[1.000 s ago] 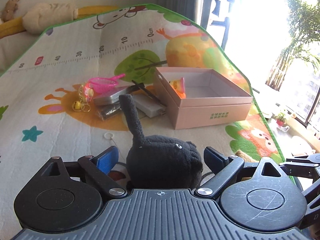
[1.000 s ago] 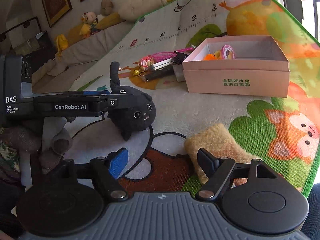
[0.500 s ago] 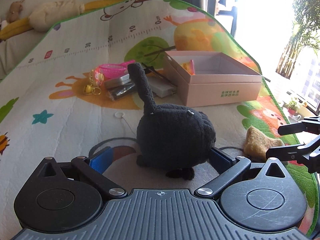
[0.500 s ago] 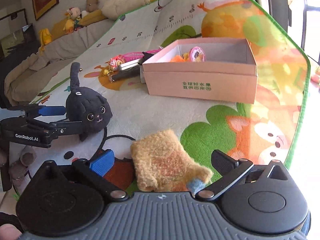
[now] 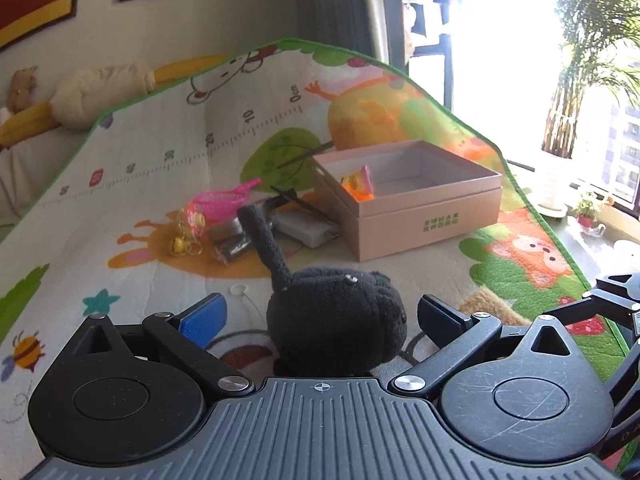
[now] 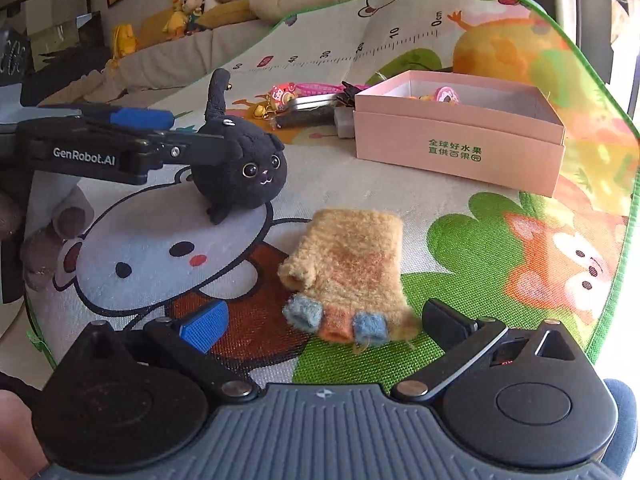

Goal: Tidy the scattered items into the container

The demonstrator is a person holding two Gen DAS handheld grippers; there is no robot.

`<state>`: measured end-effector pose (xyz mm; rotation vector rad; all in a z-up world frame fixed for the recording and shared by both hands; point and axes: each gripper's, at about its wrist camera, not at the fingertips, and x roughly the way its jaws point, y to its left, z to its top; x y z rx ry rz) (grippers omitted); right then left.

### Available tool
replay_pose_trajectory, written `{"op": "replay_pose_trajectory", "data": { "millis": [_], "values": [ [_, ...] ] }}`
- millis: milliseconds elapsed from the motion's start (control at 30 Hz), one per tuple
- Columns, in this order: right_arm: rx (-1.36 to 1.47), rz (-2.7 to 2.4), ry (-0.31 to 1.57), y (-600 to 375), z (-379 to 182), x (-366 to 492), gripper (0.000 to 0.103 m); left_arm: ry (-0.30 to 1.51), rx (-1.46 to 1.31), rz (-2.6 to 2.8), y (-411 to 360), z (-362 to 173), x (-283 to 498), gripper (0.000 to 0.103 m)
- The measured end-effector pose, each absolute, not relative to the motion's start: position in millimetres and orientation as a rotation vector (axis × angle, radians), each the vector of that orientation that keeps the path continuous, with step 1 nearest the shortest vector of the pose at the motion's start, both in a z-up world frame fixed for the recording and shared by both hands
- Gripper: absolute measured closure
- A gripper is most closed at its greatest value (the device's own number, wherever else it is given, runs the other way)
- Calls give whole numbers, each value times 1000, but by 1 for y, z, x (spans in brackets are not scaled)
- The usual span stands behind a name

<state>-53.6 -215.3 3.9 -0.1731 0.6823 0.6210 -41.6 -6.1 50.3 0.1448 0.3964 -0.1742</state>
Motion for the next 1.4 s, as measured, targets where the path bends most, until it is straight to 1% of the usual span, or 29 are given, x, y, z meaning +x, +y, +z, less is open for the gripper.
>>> {"op": "replay_pose_trajectory", "data": {
  "millis": [100,200,367,500,667,867,933,1000,1067,1233,1400],
  "values": [
    [-172,613,663,-215,2,-56,0,328,231,-207,-18,58,-37,0],
    [-174,610,641,-216,0,-59,0,350,265,-242,-26,55,-21,0],
    [-170,609,618,-218,-2,-62,0,440,240,-258,-28,40,-3,0],
    [-169,608,604,-219,-3,-63,0,452,229,-267,-27,31,-11,0],
    [-168,607,592,-219,-4,-65,0,418,250,-286,-34,28,-26,0],
    [-170,602,589,-218,-5,-65,0,385,47,-210,-11,44,-29,0],
    [-169,600,588,-218,-5,-66,0,411,-59,-174,5,47,-16,0],
    [-168,598,586,-218,-5,-66,0,477,-155,-183,19,46,2,0],
    [-167,596,583,-218,-5,-67,0,505,-208,-247,27,43,16,0],
    [-165,594,575,-219,-6,-68,0,420,-200,-360,25,48,30,0],
    [-162,593,568,-219,-7,-68,0,279,-140,-434,15,67,8,0]
  ]
}}
